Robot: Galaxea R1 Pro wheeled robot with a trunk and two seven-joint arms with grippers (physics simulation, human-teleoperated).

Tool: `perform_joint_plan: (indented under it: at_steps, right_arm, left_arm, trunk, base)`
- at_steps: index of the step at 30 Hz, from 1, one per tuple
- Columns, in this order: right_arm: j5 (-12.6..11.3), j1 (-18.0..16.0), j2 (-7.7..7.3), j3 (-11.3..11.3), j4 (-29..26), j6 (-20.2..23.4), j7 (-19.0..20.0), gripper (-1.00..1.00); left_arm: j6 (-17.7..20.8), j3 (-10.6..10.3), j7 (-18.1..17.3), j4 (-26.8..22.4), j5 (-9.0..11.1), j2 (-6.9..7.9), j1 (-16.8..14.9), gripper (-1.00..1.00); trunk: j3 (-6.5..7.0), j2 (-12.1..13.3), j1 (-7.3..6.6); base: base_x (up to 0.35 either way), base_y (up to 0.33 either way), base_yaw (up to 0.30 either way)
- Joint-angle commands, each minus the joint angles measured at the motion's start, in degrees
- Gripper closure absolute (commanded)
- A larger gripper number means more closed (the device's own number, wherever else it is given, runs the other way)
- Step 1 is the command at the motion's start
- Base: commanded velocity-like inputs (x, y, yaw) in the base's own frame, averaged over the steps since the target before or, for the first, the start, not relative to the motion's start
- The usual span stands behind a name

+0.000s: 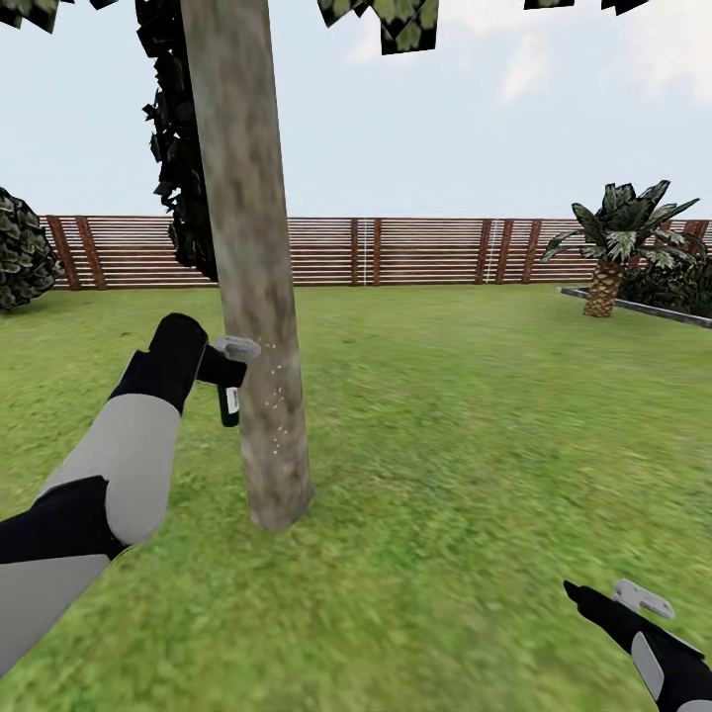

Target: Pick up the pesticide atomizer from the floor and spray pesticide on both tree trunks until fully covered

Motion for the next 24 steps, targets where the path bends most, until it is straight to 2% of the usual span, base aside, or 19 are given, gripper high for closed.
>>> perform_joint_plan:
  at_steps: [1, 10, 13, 15, 16, 17, 24]
  right_arm:
    - [0.0, 0.0, 0.01, 0.0, 0.0, 0.0, 0.0, -1.00]
    - [0.1, 0.0, 0.04, 0.0, 0.0, 0.0, 0.0, -1.00]
    - [0.1, 0.0, 0.04, 0.0, 0.0, 0.0, 0.0, -1.00]
    - [0.1, 0.0, 0.04, 0.0, 0.0, 0.0, 0.0, -1.00]
    - [0.1, 0.0, 0.01, 0.0, 0.0, 0.0, 0.0, -1.00]
    - [0.1, 0.0, 0.03, 0.0, 0.0, 0.0, 0.0, -1.00]
    - [0.1, 0.0, 0.04, 0.0, 0.0, 0.0, 0.0, -1.00]
  left_arm:
    - [0.0, 0.0, 0.0, 0.0, 0.0, 0.00, -0.4, 1.00]
    - [0.1, 0.0, -0.2, 0.2, 0.0, 0.00, -4.0, 1.00]
    - [0.1, -0.1, -0.2, 0.2, -0.2, 0.00, -4.3, 1.00]
    - [0.1, -0.1, -0.3, 0.2, -1.8, 0.00, -4.4, 1.00]
    - [0.1, 0.0, -0.4, 0.2, -5.8, 0.00, -4.4, 1.00]
    - [0.1, 0.0, -0.8, 0.3, -7.1, 0.00, -4.4, 1.00]
    - [0.0, 0.0, -2.4, 0.3, -8.4, 0.00, -4.4, 1.00]
  trunk:
    - [0.00, 0.0, 0.00]
    - [0.00, 0.0, 0.00]
    - [0.00, 0.0, 0.00]
    - [0.00, 0.0, 0.00]
    - [0.00, 0.0, 0.00]
    - [0.00, 0.0, 0.00]
    - [0.71, 1.6, -0.87]
  base:
    - [0.000, 0.000, 0.000]
    - [0.000, 0.000, 0.000]
    - [0.000, 0.000, 0.000]
    - [0.000, 0.000, 0.000]
    - [0.000, 0.000, 0.000]
    - [0.000, 0.000, 0.000]
    - [0.000, 0.000, 0.000]
